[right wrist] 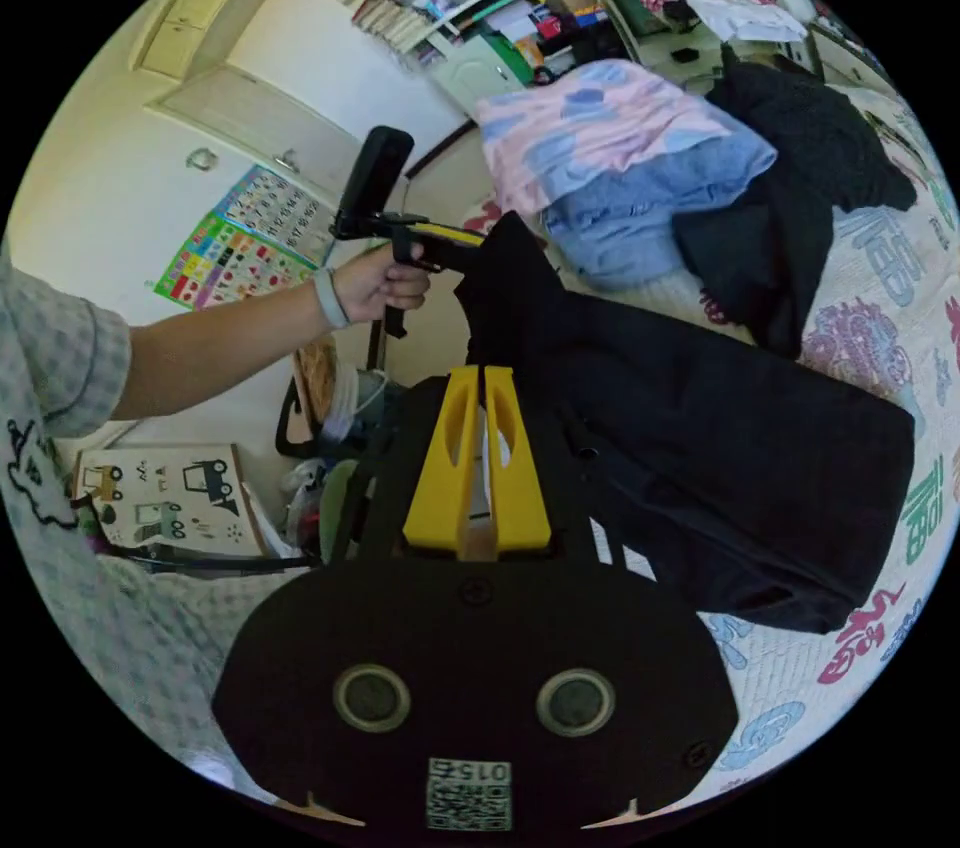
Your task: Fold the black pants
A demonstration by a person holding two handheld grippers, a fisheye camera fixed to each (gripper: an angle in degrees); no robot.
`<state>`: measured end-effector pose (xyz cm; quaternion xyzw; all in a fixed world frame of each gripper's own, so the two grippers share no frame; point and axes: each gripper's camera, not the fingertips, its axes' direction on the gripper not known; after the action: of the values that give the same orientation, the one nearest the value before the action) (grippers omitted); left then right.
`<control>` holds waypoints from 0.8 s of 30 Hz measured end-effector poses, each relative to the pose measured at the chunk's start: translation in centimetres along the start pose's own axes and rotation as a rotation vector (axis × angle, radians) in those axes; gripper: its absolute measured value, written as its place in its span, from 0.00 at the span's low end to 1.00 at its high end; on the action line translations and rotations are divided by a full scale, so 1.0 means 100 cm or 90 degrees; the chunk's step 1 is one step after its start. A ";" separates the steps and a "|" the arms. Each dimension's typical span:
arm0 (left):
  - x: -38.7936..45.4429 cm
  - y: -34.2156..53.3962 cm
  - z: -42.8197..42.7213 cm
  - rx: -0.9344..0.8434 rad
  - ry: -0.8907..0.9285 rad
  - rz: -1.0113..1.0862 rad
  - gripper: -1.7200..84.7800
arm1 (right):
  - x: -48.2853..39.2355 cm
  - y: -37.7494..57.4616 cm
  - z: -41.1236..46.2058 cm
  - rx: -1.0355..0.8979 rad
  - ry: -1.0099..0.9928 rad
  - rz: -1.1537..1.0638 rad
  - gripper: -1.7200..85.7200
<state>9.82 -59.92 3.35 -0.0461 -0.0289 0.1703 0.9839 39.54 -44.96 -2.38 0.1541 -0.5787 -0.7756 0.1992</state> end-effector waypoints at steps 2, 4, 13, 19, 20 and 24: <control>-0.030 0.040 -0.023 0.048 -0.044 -0.092 0.03 | -0.003 -0.010 0.065 -0.088 0.032 0.004 0.02; -0.044 0.068 -0.042 0.114 -0.053 -0.155 0.04 | -0.006 -0.013 0.103 -0.149 0.083 0.002 0.03; -0.009 0.104 -0.060 0.156 -0.147 -0.237 0.11 | -0.013 -0.026 0.150 -0.132 0.110 -0.035 0.03; -0.024 0.081 -0.019 0.042 -0.228 -0.294 0.04 | 0.024 -0.027 0.223 -0.253 0.136 0.040 0.02; -0.026 0.077 -0.017 0.037 -0.226 -0.290 0.03 | 0.028 -0.025 0.232 -0.262 0.131 0.051 0.01; -0.017 0.070 -0.017 0.022 -0.271 -0.253 0.02 | 0.045 -0.019 0.250 -0.301 0.131 0.097 0.01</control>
<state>6.01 -54.08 0.93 0.0144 -0.2403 -0.0191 0.9704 23.61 -25.73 2.88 0.1374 -0.3684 -0.8522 0.3452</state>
